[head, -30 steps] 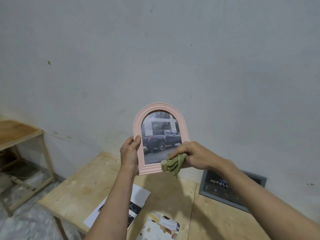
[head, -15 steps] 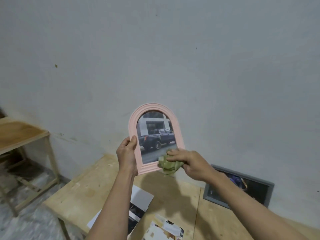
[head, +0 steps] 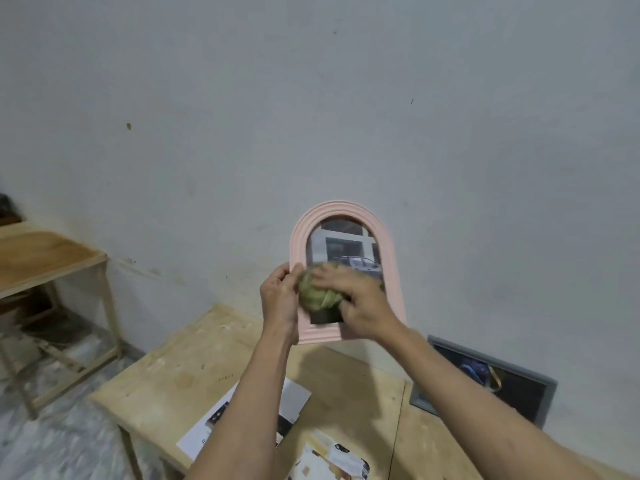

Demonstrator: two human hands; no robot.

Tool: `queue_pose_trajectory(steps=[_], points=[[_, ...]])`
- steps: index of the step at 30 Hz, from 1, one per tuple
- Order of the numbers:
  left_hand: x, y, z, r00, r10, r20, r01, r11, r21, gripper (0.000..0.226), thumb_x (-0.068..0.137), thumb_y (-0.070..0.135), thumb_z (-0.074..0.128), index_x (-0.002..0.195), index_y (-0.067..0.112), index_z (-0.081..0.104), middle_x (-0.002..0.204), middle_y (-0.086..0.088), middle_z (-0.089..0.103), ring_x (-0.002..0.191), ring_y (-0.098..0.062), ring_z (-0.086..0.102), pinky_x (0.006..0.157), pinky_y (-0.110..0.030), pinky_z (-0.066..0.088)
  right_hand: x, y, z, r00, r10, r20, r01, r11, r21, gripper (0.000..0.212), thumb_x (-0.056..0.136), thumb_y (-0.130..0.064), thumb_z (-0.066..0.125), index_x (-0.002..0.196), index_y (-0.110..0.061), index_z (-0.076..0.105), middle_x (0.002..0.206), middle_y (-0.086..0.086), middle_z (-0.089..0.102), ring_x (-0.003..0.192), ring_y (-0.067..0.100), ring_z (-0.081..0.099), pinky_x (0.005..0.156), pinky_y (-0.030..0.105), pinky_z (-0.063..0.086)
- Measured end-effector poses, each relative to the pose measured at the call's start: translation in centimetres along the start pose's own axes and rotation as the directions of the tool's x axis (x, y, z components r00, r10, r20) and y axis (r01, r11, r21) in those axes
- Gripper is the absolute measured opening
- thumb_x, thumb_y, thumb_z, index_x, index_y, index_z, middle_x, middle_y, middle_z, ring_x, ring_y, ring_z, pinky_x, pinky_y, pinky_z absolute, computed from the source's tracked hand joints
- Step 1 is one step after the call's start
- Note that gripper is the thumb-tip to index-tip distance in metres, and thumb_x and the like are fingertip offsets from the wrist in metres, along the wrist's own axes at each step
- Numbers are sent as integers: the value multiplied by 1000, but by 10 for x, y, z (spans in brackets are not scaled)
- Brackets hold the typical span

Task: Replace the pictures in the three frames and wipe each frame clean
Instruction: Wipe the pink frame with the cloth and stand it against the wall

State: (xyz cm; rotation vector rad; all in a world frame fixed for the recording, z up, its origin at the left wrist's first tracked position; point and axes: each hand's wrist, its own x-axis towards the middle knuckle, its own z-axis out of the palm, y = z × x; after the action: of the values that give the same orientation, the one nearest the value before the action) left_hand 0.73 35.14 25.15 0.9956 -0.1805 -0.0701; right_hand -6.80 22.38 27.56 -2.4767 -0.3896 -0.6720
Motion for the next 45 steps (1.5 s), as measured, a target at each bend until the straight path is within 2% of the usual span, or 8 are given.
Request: queue_pose_trajectory(steps=[4, 11, 17, 22, 28, 31, 35, 45], points=[[9, -5, -28, 993, 38, -112, -20, 988, 150, 26, 90, 27, 65, 77, 5, 69, 76, -12, 61, 73, -24, 53, 68, -36, 41, -22, -17, -4, 907, 163, 389, -289, 912, 291, 49, 80, 18, 45, 109, -10, 73, 112, 1, 71, 107, 6, 64, 94, 23, 51], [-2, 2, -13, 992, 59, 115, -80, 979, 186, 23, 88, 26, 64, 78, 7, 71, 80, -24, 67, 74, -27, 61, 71, -40, 49, 58, -10, -57, 894, 81, -440, -72, 997, 37, 66, 64, 12, 40, 118, -12, 69, 127, 4, 64, 126, 18, 54, 112, 35, 37], [-1, 9, -11, 998, -29, -51, 23, 993, -117, 23, 85, 5, 57, 69, 13, 71, 84, -18, 65, 81, -29, 59, 79, -43, 53, 21, -14, 12, 999, -11, 41, 10, 999, 31, 62, 66, 13, 49, 120, -12, 68, 131, 4, 61, 131, 13, 45, 119, 34, 24], [0, 5, -32, 989, 14, -144, 5, 992, 129, 26, 95, 18, 62, 71, 9, 60, 73, -15, 53, 73, -26, 49, 66, -36, 36, -12, -19, -5, 869, 126, 478, -274, 928, 253, 46, 84, 10, 49, 109, -20, 73, 109, -4, 72, 103, 5, 65, 94, 26, 52], [-9, 7, -6, 993, -94, 66, 89, 993, 77, 26, 94, 17, 58, 71, 16, 70, 73, -13, 65, 73, -29, 61, 72, -40, 47, 45, -30, -38, 938, 107, -331, -75, 991, 107, 61, 74, 11, 47, 125, -19, 64, 130, -3, 61, 127, 14, 51, 112, 26, 35], [-14, 25, 14, 987, -143, 77, 149, 985, -86, 32, 98, 24, 48, 79, 9, 69, 69, -7, 67, 64, -24, 65, 61, -30, 50, 60, -35, -23, 993, -30, -110, 5, 976, -216, 62, 76, 1, 50, 134, -21, 57, 150, 5, 41, 143, 29, 27, 117, 39, 16], [-2, 36, 7, 980, -162, 118, 182, 965, -187, 58, 103, 43, 40, 74, 8, 76, 73, -8, 74, 65, -18, 73, 56, -22, 57, 27, -42, 19, 994, -100, 49, 105, 989, -103, 60, 70, 9, 49, 125, -10, 63, 145, 10, 47, 137, 39, 31, 113, 26, 14], [21, 14, -31, 963, -218, -160, 250, 944, 217, 40, 83, 40, 65, 93, 1, 67, 96, -22, 71, 87, -37, 70, 80, -52, 59, -35, -14, 18, 850, -186, 493, 258, 963, -80, 53, 77, 8, 50, 121, -16, 67, 143, -1, 51, 140, 20, 34, 117, 37, 26]])
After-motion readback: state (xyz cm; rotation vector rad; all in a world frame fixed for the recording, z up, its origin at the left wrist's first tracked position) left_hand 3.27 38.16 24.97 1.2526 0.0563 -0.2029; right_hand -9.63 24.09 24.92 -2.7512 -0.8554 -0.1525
